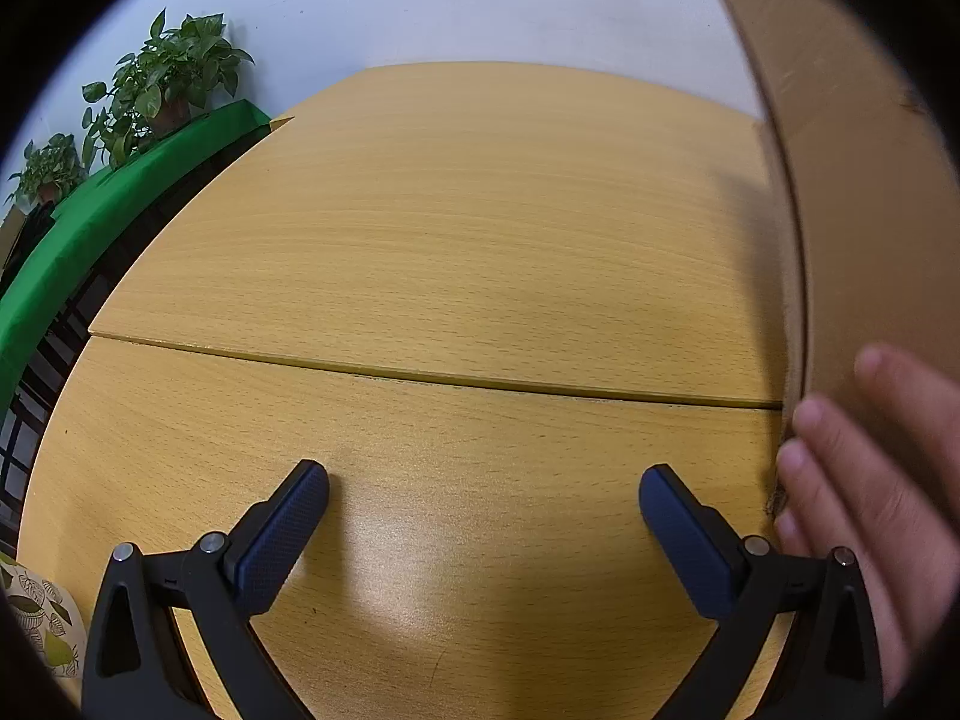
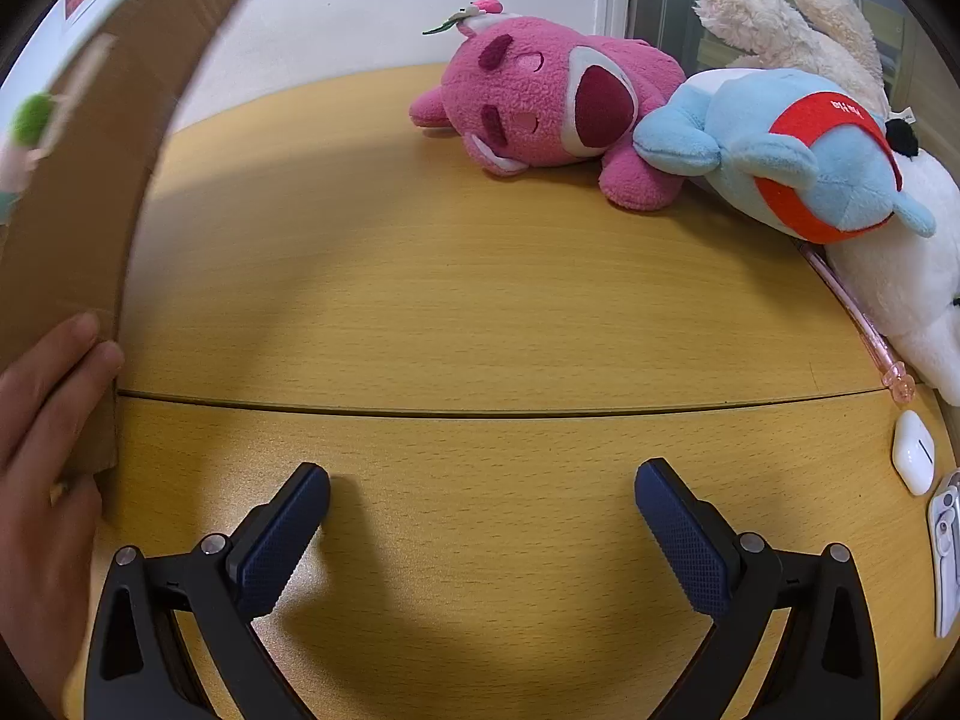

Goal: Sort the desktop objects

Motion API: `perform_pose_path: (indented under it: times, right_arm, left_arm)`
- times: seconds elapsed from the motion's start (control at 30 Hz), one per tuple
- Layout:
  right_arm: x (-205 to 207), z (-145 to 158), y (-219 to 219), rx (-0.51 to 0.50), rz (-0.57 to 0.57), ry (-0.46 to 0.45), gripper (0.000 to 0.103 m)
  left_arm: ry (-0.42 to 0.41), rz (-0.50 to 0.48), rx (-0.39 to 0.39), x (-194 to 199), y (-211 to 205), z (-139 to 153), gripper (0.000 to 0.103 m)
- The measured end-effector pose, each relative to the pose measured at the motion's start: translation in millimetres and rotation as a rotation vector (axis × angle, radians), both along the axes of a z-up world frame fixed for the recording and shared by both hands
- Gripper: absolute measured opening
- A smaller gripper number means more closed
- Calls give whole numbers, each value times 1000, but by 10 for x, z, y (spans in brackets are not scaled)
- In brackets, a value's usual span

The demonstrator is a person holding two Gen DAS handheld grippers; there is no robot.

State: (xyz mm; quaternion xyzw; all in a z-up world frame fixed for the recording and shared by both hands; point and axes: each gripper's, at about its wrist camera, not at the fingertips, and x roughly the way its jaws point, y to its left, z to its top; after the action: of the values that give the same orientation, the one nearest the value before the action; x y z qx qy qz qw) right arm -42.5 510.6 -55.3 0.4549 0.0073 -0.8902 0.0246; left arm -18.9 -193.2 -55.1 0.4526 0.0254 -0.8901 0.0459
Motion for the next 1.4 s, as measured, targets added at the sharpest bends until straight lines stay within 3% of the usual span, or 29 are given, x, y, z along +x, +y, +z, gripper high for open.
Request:
perform_pose_path:
  times: [1.4]
  right_arm:
    - [-12,-8,12,-1,11,-2,103]
  left_arm:
    - [-2,3,1,-6,4,3,103]
